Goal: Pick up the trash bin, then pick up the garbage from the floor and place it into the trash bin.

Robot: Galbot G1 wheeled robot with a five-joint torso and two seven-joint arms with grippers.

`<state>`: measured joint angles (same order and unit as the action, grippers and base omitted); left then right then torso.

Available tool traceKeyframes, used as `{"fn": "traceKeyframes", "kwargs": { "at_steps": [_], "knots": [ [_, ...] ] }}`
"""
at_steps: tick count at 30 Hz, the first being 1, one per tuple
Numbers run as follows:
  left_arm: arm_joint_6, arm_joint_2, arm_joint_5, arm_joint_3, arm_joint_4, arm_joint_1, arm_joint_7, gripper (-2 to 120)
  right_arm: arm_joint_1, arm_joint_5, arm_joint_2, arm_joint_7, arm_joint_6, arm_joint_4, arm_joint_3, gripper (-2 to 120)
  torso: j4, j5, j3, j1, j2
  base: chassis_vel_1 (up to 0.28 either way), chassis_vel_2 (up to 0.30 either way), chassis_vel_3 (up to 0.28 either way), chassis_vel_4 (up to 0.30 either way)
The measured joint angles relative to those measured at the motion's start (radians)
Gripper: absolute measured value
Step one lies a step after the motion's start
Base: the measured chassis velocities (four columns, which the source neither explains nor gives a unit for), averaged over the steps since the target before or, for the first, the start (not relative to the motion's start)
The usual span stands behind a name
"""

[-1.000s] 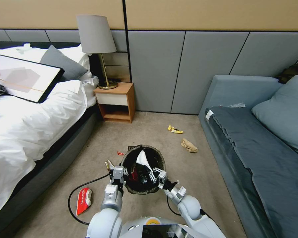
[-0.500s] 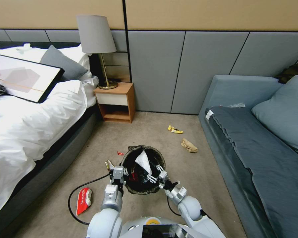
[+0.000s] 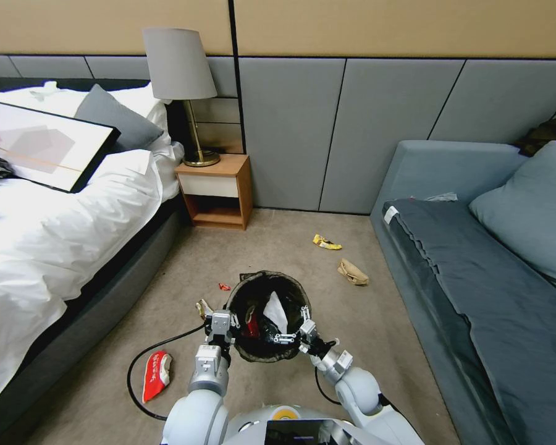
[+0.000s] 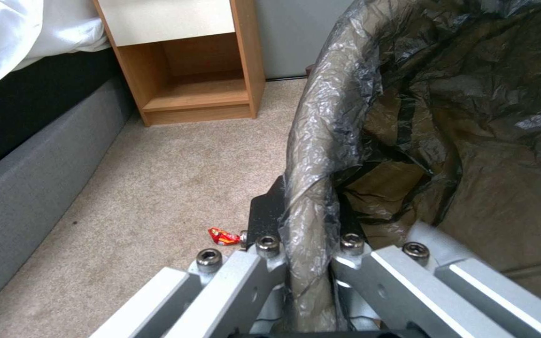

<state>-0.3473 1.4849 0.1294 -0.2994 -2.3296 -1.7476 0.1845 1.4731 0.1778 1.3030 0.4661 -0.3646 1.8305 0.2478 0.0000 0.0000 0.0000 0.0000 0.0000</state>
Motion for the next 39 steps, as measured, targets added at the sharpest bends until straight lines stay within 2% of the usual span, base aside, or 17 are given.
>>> {"fn": "traceKeyframes", "kwargs": {
  "at_steps": [10, 17, 22, 26, 30, 39],
  "knots": [
    [0.000, -0.002, -0.002, -0.008, 0.003, 0.002, 0.002, 0, 0.027, -0.001, -0.001, -0.018, -0.028, 0.058, 0.034, 100, 0.0001, -0.0001, 0.000, 0.000, 0.000, 0.000, 0.000, 0.000, 0.000],
    [0.003, 0.001, -0.004, -0.016, 0.019, 0.005, 0.005, 0, 0.114, -0.071, 0.059, -0.250, -0.085, 0.219, 0.095, 100, 0.0001, 0.0001, 0.000, 0.000, 0.000, 0.000, 0.000, 0.000, 0.000],
    [0.003, 0.002, -0.006, -0.018, 0.020, 0.004, 0.005, 0, 0.176, -0.072, 0.099, -0.315, -0.123, 0.279, 0.140, 100, 0.0000, 0.0001, 0.000, 0.000, 0.000, 0.000, 0.000, 0.000, 0.000],
    [0.003, 0.002, -0.007, -0.018, 0.018, 0.002, 0.005, 0, 0.223, -0.072, 0.141, -0.351, -0.168, 0.312, 0.215, 100, 0.0000, 0.0000, 0.000, 0.000, 0.000, 0.000, 0.000, 0.000, 0.000],
    [0.003, 0.003, -0.007, -0.020, 0.013, 0.001, 0.006, 0, 0.253, -0.053, 0.163, -0.369, -0.227, 0.275, 0.311, 100, -0.0001, 0.0001, 0.000, 0.000, 0.000, 0.000, 0.000, 0.000, 0.000],
    [0.003, 0.006, -0.010, -0.022, 0.013, 0.002, 0.007, 0, 0.255, -0.032, 0.182, -0.360, -0.278, 0.148, 0.377, 100, 0.0000, 0.0001, 0.000, 0.000, 0.000, 0.000, 0.000, 0.000, 0.000]
  ]
}}
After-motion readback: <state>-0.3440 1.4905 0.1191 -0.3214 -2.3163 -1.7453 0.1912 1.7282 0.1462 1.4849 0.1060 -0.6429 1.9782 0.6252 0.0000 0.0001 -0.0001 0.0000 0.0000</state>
